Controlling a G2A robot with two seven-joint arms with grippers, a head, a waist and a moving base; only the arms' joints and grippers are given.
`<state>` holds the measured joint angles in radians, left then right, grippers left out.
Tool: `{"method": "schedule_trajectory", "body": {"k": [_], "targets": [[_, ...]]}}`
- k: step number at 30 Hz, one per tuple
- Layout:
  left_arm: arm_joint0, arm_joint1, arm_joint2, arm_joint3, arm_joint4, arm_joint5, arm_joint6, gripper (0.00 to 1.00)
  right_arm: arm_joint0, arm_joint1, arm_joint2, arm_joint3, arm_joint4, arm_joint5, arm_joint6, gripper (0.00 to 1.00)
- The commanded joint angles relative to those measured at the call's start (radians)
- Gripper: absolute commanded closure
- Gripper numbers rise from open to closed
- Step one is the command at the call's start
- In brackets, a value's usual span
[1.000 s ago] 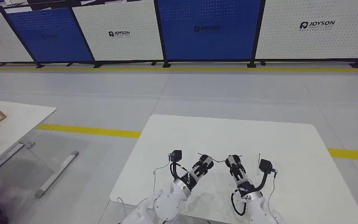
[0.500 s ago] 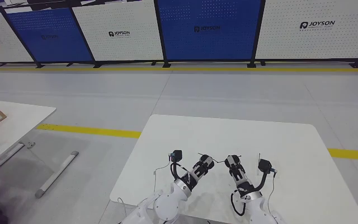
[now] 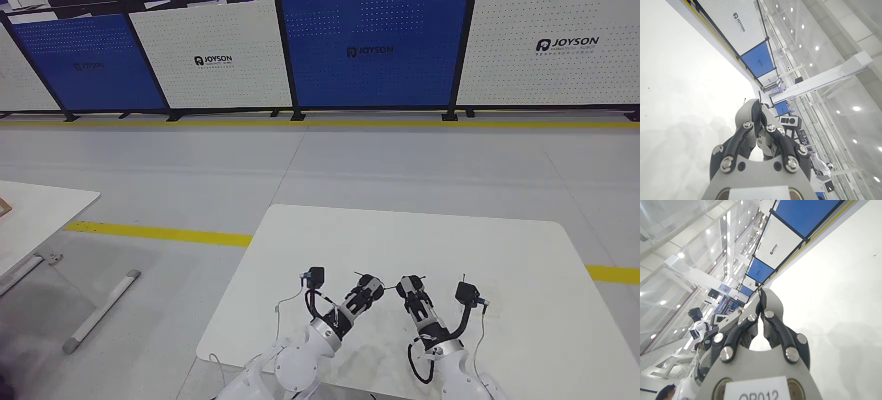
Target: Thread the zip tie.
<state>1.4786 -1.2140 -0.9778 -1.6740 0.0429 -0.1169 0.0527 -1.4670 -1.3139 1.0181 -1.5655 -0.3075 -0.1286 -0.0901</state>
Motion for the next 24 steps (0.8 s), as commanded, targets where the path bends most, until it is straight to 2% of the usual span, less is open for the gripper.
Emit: {"method": "schedule_trajectory", "body": {"k": [1, 11, 20, 24], "targets": [[0.000, 0.000, 0.000, 0.000, 0.000, 0.000, 0.000, 1.00, 0.000, 0.000, 0.000, 0.000, 0.000, 0.000, 0.000, 1.00], [-0.001, -0.001, 0.003, 0.001, 0.009, -0.003, 0.002, 1.00, -0.001, 0.000, 0.000, 0.000, 0.001, 0.000, 0.000, 1.00], [0.006, -0.010, -0.006, -0.012, -0.092, -0.004, 0.003, 1.00, 0.001, -0.005, 0.013, -0.007, 0.051, -0.019, 0.036, 1.00], [0.006, -0.011, -0.009, -0.015, -0.095, -0.004, 0.006, 1.00, 0.006, -0.008, 0.019, -0.005, 0.062, -0.013, 0.040, 1.00]]}}
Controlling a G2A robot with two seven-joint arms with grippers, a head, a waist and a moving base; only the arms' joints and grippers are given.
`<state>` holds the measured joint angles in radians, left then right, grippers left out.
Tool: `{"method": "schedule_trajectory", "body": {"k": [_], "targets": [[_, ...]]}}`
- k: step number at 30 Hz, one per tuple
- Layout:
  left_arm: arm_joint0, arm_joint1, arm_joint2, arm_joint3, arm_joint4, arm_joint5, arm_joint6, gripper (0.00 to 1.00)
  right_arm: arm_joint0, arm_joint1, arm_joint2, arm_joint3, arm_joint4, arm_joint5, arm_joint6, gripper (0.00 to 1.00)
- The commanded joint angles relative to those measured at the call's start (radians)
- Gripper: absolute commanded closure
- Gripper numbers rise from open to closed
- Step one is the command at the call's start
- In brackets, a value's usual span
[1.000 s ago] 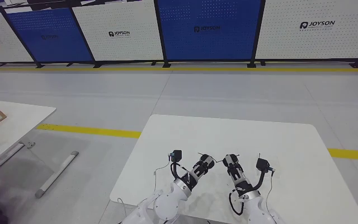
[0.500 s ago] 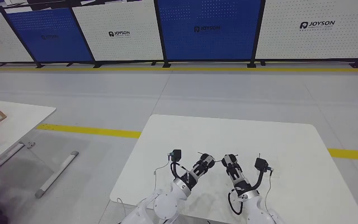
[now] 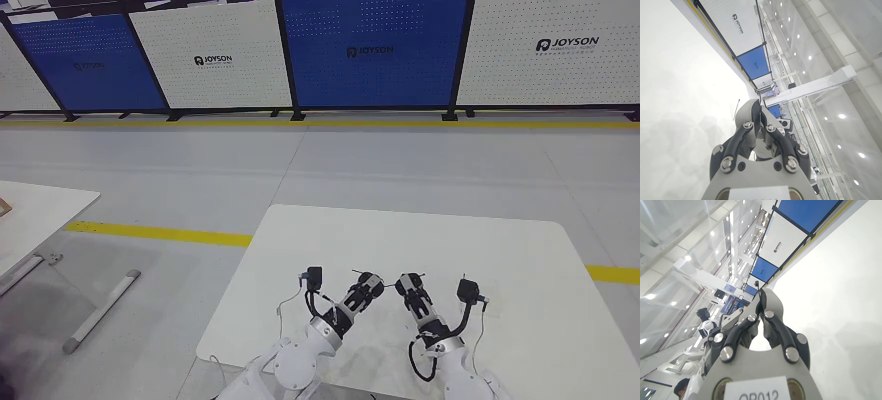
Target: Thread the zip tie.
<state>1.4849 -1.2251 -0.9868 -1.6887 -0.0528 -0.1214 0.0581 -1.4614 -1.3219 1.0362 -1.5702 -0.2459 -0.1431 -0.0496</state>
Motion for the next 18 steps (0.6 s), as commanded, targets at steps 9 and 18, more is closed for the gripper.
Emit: {"method": "schedule_trajectory", "body": {"k": [9, 18], "targets": [[0.002, -0.007, -0.004, -0.006, -0.059, 0.002, -0.016, 1.00, -0.028, 0.000, 0.030, -0.028, -0.003, -0.007, -0.009, 1.00], [-0.003, -0.013, 0.011, 0.012, -0.041, 0.008, -0.019, 1.00, -0.032, -0.004, 0.032, -0.031, -0.031, 0.015, -0.015, 1.00]]}}
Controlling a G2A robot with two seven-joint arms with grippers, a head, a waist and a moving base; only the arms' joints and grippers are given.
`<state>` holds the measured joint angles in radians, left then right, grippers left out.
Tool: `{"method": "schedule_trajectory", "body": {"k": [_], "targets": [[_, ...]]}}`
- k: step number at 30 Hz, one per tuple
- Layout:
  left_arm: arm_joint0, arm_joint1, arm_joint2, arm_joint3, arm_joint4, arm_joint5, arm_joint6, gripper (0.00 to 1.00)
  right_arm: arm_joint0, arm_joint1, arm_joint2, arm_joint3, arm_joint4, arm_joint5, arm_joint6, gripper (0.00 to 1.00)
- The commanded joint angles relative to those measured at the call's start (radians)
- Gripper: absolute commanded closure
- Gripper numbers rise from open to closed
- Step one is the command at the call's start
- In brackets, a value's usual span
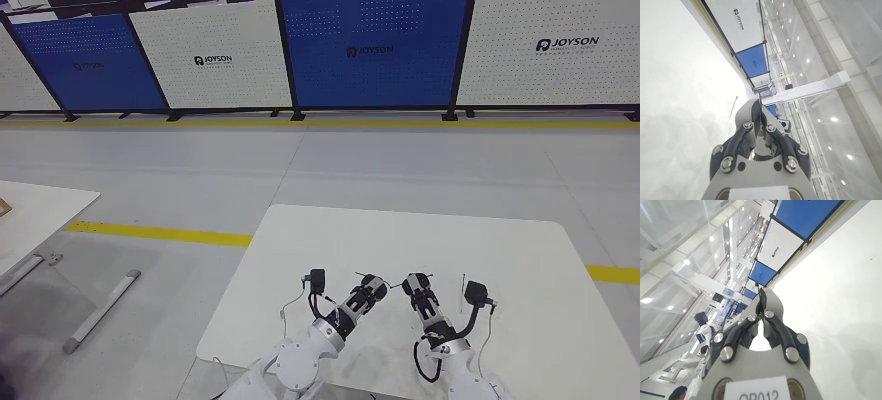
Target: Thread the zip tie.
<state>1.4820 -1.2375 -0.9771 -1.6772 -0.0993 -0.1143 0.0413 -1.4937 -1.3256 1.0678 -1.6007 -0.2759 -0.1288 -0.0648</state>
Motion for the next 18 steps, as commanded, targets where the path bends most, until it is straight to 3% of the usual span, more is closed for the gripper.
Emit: {"method": "schedule_trajectory", "body": {"k": [1, 6, 10, 18], "targets": [[-0.001, 0.000, 0.001, 0.001, 0.008, 0.002, -0.003, 1.00, 0.000, -0.001, 0.001, 0.000, -0.003, 0.003, 0.001, 1.00], [0.001, -0.001, -0.003, -0.002, 0.016, 0.011, -0.008, 0.99, -0.001, -0.003, 0.003, 0.000, -0.011, 0.008, 0.002, 1.00], [0.005, 0.000, -0.010, -0.004, 0.030, 0.017, -0.012, 0.91, -0.001, -0.006, 0.000, 0.000, -0.025, 0.017, -0.003, 1.00], [0.010, 0.000, -0.015, -0.003, 0.053, 0.021, -0.018, 0.92, 0.005, -0.011, -0.006, 0.004, -0.037, 0.030, -0.002, 1.00]]}}
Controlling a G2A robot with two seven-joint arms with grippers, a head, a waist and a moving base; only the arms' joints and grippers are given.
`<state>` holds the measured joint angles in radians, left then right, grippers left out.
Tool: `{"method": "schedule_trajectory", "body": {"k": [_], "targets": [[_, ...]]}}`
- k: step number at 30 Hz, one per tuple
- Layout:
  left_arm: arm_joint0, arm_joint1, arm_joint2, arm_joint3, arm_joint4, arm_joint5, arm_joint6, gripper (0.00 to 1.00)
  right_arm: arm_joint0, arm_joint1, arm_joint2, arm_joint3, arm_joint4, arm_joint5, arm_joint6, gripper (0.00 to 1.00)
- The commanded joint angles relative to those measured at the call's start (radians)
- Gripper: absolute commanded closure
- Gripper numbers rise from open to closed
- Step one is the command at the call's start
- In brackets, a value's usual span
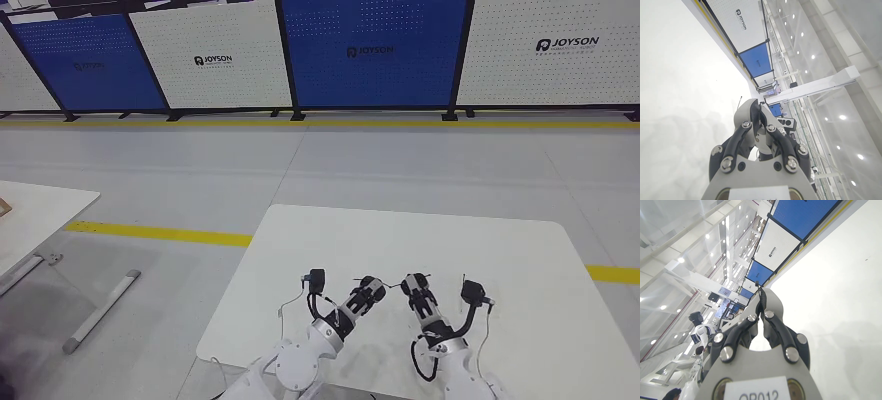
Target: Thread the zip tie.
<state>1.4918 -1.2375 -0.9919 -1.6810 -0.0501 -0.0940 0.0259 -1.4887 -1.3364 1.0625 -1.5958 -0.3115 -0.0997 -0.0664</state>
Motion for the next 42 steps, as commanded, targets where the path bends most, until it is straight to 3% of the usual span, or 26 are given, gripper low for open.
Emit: {"method": "schedule_trajectory", "body": {"k": [1, 8, 13, 17, 19, 39, 42], "targets": [[0.000, 0.000, 0.000, 0.001, 0.008, 0.002, -0.005, 0.91, 0.000, -0.001, -0.001, -0.001, -0.003, 0.003, 0.000, 1.00], [-0.003, 0.000, 0.002, 0.005, 0.026, 0.012, -0.026, 0.83, -0.001, -0.005, -0.002, -0.004, -0.011, 0.007, 0.001, 1.00], [-0.007, -0.002, 0.003, 0.010, 0.029, 0.020, -0.027, 0.83, -0.002, -0.007, -0.001, -0.003, -0.014, 0.005, 0.004, 1.00], [-0.010, -0.004, 0.005, 0.013, 0.032, 0.026, -0.027, 0.86, -0.003, -0.008, 0.000, -0.004, -0.024, 0.001, 0.008, 1.00], [-0.013, -0.005, 0.005, 0.017, 0.032, 0.029, -0.026, 1.00, -0.004, -0.008, 0.001, -0.005, -0.028, -0.005, 0.012, 1.00], [-0.008, -0.009, 0.009, 0.007, 0.055, 0.011, -0.031, 1.00, -0.003, -0.016, 0.010, 0.011, 0.018, -0.044, 0.050, 1.00], [-0.009, -0.009, 0.010, 0.009, 0.067, 0.023, -0.026, 1.00, -0.006, -0.016, 0.014, 0.011, 0.025, -0.054, 0.051, 0.64]]}}
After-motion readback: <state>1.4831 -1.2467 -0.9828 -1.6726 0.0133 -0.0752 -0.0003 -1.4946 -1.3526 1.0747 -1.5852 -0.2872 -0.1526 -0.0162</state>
